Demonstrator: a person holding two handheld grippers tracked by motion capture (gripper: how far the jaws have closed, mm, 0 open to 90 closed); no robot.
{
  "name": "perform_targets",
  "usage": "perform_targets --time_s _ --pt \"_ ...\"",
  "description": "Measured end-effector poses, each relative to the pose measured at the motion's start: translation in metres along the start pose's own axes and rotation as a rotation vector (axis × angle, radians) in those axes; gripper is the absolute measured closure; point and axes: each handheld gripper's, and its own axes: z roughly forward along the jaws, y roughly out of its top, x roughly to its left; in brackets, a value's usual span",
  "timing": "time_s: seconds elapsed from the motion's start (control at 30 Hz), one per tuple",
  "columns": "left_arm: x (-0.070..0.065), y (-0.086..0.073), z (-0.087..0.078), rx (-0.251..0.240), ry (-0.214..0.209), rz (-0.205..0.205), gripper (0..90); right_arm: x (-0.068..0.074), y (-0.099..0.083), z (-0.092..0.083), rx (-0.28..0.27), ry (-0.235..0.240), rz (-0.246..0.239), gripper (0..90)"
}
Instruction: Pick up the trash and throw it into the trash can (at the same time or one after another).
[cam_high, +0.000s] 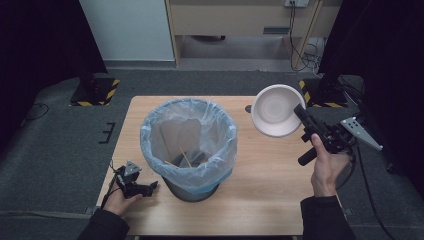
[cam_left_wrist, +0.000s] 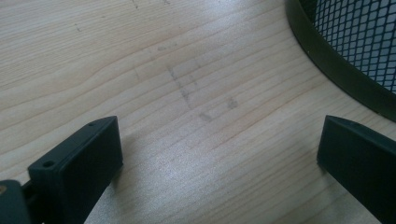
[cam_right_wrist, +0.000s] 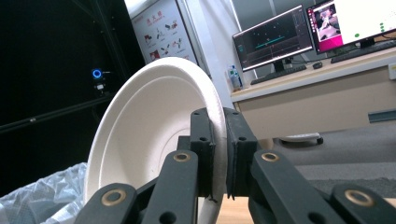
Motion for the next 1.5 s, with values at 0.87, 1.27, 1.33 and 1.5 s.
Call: perform_targets --time_s 0.87,1.27,1.33,1.5 --pt "0.000 0.000 0.000 0.000 0.000 0.000 0.0 0.041 0.022 0.028 -0.034 0.105 -0.023 84.1" --pt "0.000 0.000 0.000 0.000 0.000 0.000 0.0 0.070 0.021 0.051 -0.010 0.173 -0.035 84.1" --pt "0.000 0.000 0.000 0.000 0.000 0.000 0.0 0.076 0.020 0.055 -0.006 0.187 -0.036 84.1" --pt "0.000 0.000 0.000 0.000 0.000 0.000 0.0 0.093 0.017 0.067 0.010 0.217 -0.052 84.1"
